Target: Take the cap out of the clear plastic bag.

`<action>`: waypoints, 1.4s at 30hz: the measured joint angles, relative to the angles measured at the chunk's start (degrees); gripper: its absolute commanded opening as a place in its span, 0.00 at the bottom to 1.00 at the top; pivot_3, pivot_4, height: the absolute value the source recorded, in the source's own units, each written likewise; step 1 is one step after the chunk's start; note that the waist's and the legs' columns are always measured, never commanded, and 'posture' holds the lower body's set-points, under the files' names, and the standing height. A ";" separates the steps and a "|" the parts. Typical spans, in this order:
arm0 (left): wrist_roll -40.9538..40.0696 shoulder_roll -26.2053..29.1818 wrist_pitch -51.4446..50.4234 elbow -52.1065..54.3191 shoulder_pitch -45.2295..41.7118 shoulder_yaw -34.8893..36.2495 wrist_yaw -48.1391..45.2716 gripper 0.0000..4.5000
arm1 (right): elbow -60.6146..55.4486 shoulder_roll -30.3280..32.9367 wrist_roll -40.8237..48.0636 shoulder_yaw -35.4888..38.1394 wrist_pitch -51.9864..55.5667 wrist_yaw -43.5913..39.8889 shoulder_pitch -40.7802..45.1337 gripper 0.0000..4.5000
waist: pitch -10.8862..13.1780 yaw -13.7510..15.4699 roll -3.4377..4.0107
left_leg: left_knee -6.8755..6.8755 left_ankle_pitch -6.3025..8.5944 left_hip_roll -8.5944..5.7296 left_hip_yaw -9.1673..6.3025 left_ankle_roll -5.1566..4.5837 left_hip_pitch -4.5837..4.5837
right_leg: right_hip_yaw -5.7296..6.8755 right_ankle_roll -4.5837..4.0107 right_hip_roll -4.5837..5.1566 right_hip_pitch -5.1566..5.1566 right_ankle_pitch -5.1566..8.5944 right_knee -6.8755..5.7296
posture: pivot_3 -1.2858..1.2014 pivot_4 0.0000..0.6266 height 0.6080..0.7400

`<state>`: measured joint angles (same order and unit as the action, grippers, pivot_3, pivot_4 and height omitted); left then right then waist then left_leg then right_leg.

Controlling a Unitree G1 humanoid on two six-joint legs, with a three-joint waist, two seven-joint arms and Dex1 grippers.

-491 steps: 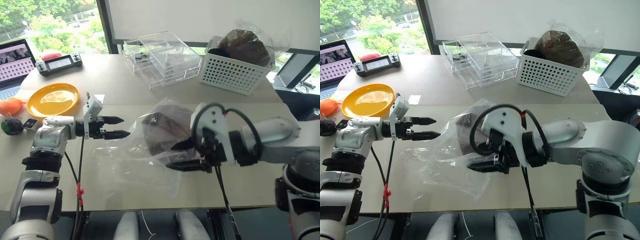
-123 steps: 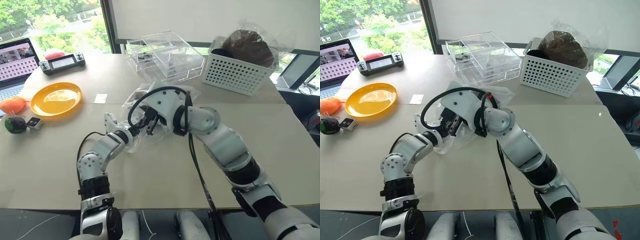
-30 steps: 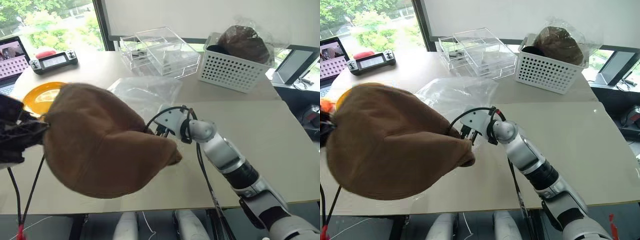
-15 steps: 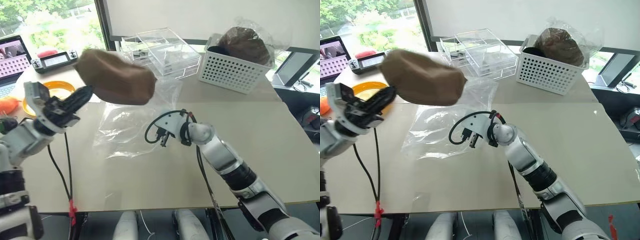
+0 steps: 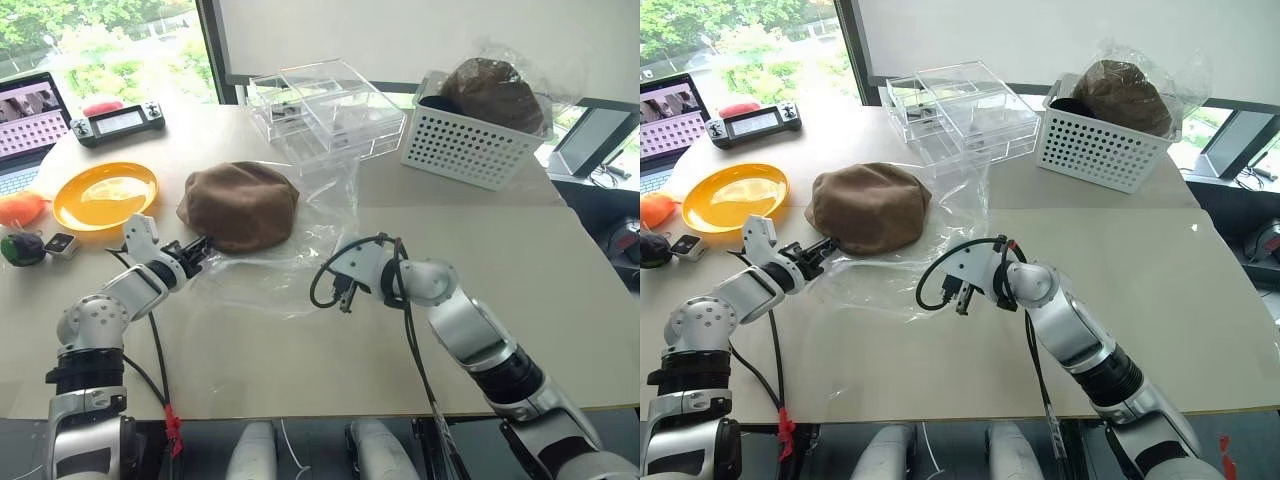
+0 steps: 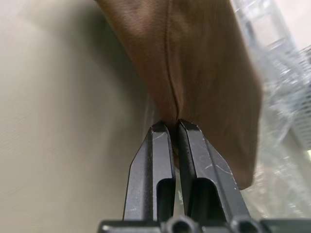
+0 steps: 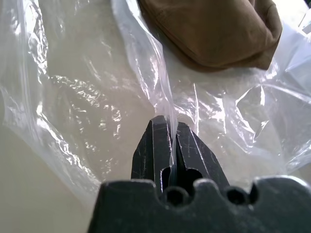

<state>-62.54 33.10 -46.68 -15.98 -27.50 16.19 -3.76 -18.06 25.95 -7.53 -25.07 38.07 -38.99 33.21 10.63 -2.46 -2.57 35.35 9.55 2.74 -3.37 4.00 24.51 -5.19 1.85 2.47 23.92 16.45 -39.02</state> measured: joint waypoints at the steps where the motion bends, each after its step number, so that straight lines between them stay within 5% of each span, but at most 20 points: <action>1: 0.55 -0.22 -0.37 0.03 -0.34 0.10 -0.47 0.01 | 0.20 -0.01 -0.01 0.44 0.22 0.39 -0.25 0.00 | 0.00 0.01 0.00 | 0.00 0.00 0.00 0.00 0.00 -0.03 | -0.01 0.00 0.00 -0.03 0.00 0.00 | 0.52 0.24 0.96; 2: 0.90 -0.47 -0.80 0.04 -0.61 0.24 -0.76 0.17 | 0.37 -0.01 -0.05 0.83 0.21 0.60 -0.36 0.00 | 0.00 0.02 0.00 | 0.00 0.00 0.00 0.00 0.00 -0.07 | 0.00 0.01 0.00 -0.09 0.00 0.01 | 0.52 0.24 0.96; 3: 1.81 -0.87 -1.41 0.07 -0.82 0.28 -0.82 0.21 | 0.88 -0.02 -0.18 1.22 0.20 1.07 -0.46 0.00 | 0.00 0.05 0.00 | 0.00 0.00 -0.01 0.00 0.00 -0.19 | 0.00 0.02 0.01 -0.24 0.01 0.04 | 0.52 0.24 0.96; 4: 2.71 -1.05 -2.22 0.01 -0.77 0.10 -0.69 0.32 | 1.30 -0.02 -0.24 1.36 0.19 1.62 -0.57 0.14 | 0.00 0.03 0.00 | -0.01 0.01 0.00 0.00 -0.01 -0.30 | 0.01 0.02 0.01 -0.37 0.01 0.09 | 0.52 0.24 0.96; 13: 4.43 -4.30 -4.85 0.35 -2.20 3.77 -2.93 0.99 | 2.07 0.14 -0.20 1.69 -0.17 2.37 -3.80 0.79 | -0.01 -0.02 0.00 | -0.03 0.01 0.00 -0.01 0.00 -0.82 | 0.02 0.08 0.00 -0.90 0.05 0.11 | 0.52 0.24 0.96; 16: 4.86 -4.60 -5.36 0.80 -2.37 4.29 -3.60 1.00 | 0.66 0.08 0.12 1.68 0.19 1.52 -4.59 0.99 | -0.02 -0.09 0.00 | -0.03 0.01 0.00 -0.01 0.00 -0.87 | 0.00 0.12 -0.01 -0.93 0.07 0.10 | 0.52 0.24 0.96; 22: 6.02 -4.57 -7.28 2.33 -2.07 5.62 -4.20 1.00 | -3.40 0.19 4.60 4.49 4.13 -1.07 -4.92 0.99 | -0.02 -0.24 0.00 | -0.06 0.01 0.00 -0.02 0.00 -0.76 | 0.00 0.10 -0.01 -0.86 0.06 0.14 | 0.52 0.24 0.96; 27: 6.32 0.41 -8.14 13.31 0.85 8.11 -6.78 1.00 | -11.75 -2.30 30.10 30.21 17.93 -8.01 -3.34 0.99 | 0.01 -0.12 -0.03 | -0.10 0.01 0.02 -0.18 0.00 -0.45 | 0.14 0.07 -0.01 -0.72 0.04 0.26 | 0.52 0.24 0.96; 32: 7.78 6.68 -5.06 22.67 4.36 11.26 -12.64 1.00 | -9.17 -5.17 44.60 49.94 27.02 -1.46 0.57 0.99 | 0.01 -0.09 -0.02 | -0.23 0.01 0.02 -0.07 0.00 -0.68 | 0.08 0.06 0.00 -0.83 0.05 0.31 | 0.52 0.24 0.96; 35: 18.36 7.75 2.61 22.43 6.47 8.84 -10.09 1.00 | -4.89 -5.82 41.11 52.42 24.48 7.45 0.46 0.99 | 0.01 -0.02 -0.02 | -0.25 0.01 0.02 0.00 0.00 -0.71 | 0.02 0.06 -0.02 -0.81 0.05 0.32 | 0.52 0.24 0.96; 38: 30.73 7.70 11.93 20.54 9.43 6.07 -5.92 1.00 | -1.57 -1.34 30.25 45.87 16.46 13.71 -7.01 0.99 | 0.00 0.24 -0.02 | -0.39 0.01 0.00 0.11 0.00 -0.58 | -0.08 0.07 0.03 -0.70 0.05 0.54 | 0.52 0.24 0.96; 42: 40.82 1.13 22.53 18.44 12.58 5.02 -0.10 1.00 | 3.69 -1.67 18.18 37.04 3.77 21.47 -15.48 0.99 | 0.00 0.10 -0.02 | -0.37 0.02 0.00 0.17 -0.02 -0.34 | -0.16 0.10 0.05 -0.49 0.01 0.58 | 0.52 0.24 0.96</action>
<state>-21.72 34.23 -24.16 2.46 -14.92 21.21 -3.86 -14.37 24.28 10.64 11.97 41.83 -17.52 17.73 10.64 -2.36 -2.59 34.98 9.58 2.74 -3.20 3.98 24.17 -5.35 1.96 2.53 23.44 16.45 -38.44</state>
